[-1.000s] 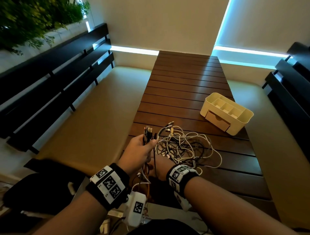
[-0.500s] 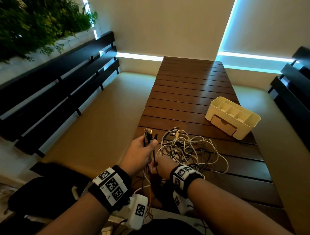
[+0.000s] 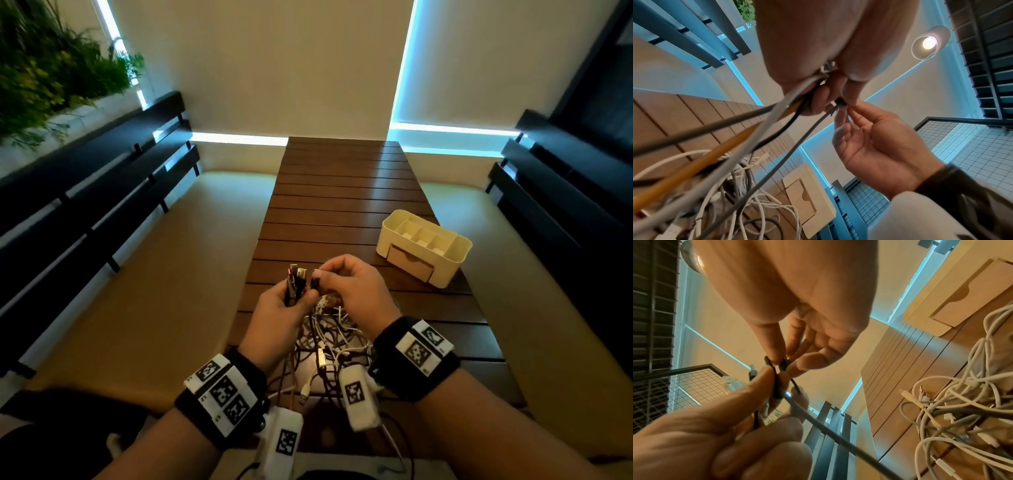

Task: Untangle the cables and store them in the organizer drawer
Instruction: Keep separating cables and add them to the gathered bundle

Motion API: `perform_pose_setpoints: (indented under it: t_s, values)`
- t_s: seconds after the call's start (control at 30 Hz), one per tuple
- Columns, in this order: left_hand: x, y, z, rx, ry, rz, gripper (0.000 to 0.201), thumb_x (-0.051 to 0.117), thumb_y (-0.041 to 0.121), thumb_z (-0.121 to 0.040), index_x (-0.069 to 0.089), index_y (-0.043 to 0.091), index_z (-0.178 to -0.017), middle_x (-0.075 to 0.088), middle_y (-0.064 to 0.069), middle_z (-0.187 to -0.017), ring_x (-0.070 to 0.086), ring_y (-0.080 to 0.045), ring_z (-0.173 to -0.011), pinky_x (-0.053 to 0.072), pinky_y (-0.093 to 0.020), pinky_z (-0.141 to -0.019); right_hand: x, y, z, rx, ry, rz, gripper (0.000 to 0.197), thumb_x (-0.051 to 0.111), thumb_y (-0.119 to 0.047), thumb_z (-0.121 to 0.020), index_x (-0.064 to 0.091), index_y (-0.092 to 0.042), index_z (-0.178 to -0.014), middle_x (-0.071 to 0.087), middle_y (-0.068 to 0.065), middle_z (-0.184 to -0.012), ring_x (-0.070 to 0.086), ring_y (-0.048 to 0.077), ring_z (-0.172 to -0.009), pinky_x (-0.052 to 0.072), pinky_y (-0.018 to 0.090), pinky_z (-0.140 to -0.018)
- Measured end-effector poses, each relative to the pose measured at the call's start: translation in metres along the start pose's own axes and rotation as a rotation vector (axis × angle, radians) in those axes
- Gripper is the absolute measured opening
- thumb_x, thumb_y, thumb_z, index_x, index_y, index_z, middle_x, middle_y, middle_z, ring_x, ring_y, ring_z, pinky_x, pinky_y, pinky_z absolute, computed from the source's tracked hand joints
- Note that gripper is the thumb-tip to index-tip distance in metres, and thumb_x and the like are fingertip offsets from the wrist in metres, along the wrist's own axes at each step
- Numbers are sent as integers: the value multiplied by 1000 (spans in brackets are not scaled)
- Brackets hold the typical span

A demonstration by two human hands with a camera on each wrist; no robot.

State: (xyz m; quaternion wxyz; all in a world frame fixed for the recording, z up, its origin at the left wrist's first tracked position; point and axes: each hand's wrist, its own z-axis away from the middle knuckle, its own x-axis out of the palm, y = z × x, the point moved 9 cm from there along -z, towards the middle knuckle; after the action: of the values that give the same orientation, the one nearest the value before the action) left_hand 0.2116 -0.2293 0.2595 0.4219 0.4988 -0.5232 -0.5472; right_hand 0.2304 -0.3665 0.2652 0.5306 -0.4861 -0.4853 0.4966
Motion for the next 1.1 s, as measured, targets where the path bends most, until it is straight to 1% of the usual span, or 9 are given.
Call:
perform_pose_setpoints:
  t_s: [0.1, 0.2, 0.4, 0.57, 0.67, 0.77, 0.9, 1.0, 1.1]
  values:
    - [-1, -2, 0, -31, 31, -21, 10, 61, 18, -96, 64, 8, -97, 57, 21, -53, 50, 6, -48, 39, -17, -53, -6, -5, 5, -15, 27, 8, 7, 70, -10, -89, 66, -7, -93, 70, 10, -86, 68, 13, -69, 53, 23, -58]
    - [-4, -10, 0, -59, 50, -1, 9, 65, 20, -94, 65, 11, -95, 58, 18, -57, 49, 4, -50, 38, -25, -57, -8, -8, 6, -31, 43, 1, 7, 70, -12, -89, 66, -8, -93, 70, 14, -88, 67, 17, -72, 56, 28, -61]
    - [-7, -3, 6, -51, 66, 24, 10, 64, 17, -95, 70, 11, -90, 68, 6, -71, 52, 5, -49, 39, -14, -52, -3, -12, 8, -61, 21, -5, 10, 70, -12, -89, 65, -7, -96, 70, 14, -90, 69, 16, -74, 57, 27, -64]
    - [-5, -1, 9, -75, 21, 34, 12, 61, 17, -96, 70, 10, -96, 65, 13, -59, 51, 4, -47, 39, -13, -49, -2, -18, 8, -98, 29, -4, 13, 70, -13, -90, 65, -5, -98, 72, 11, -89, 71, 17, -75, 58, 27, -66]
    - [-4, 1, 11, -77, 13, 48, 14, 61, 19, -96, 68, 7, -93, 64, 11, -58, 44, -1, -44, 37, -18, -46, -4, -24, 6, -119, 48, -30, 11, 70, -13, -90, 65, -6, -97, 73, 8, -85, 72, 21, -74, 60, 31, -68]
    - [-5, 2, 12, -79, 24, 21, 21, 62, 21, -96, 69, 2, -90, 61, 11, -54, 40, -4, -43, 35, -20, -45, -12, -34, 3, -157, 83, -61, 11, 69, -12, -90, 64, -6, -98, 72, 14, -89, 72, 24, -76, 60, 32, -69]
    - [-4, 1, 11, -91, 16, 27, 22, 62, 23, -95, 69, 3, -88, 61, 9, -55, 41, -6, -45, 36, -21, -45, -20, -45, 2, -206, 115, -74, 10, 67, -10, -91, 63, -5, -99, 71, 16, -91, 72, 21, -77, 59, 28, -68]
    - [-4, 1, 11, -87, 19, 24, 19, 62, 21, -96, 68, 6, -88, 64, 9, -59, 43, -6, -46, 38, -23, -47, -15, -42, 3, -191, 75, -24, 10, 68, -12, -91, 63, -6, -98, 72, 13, -87, 72, 23, -76, 60, 30, -68]
    - [-2, 2, 9, -79, 17, 31, 16, 62, 20, -96, 67, 7, -87, 63, 11, -57, 47, -2, -47, 38, -23, -53, -7, -34, 6, -167, 30, 16, 8, 68, -10, -91, 63, -7, -96, 71, 10, -84, 71, 18, -72, 59, 27, -64]
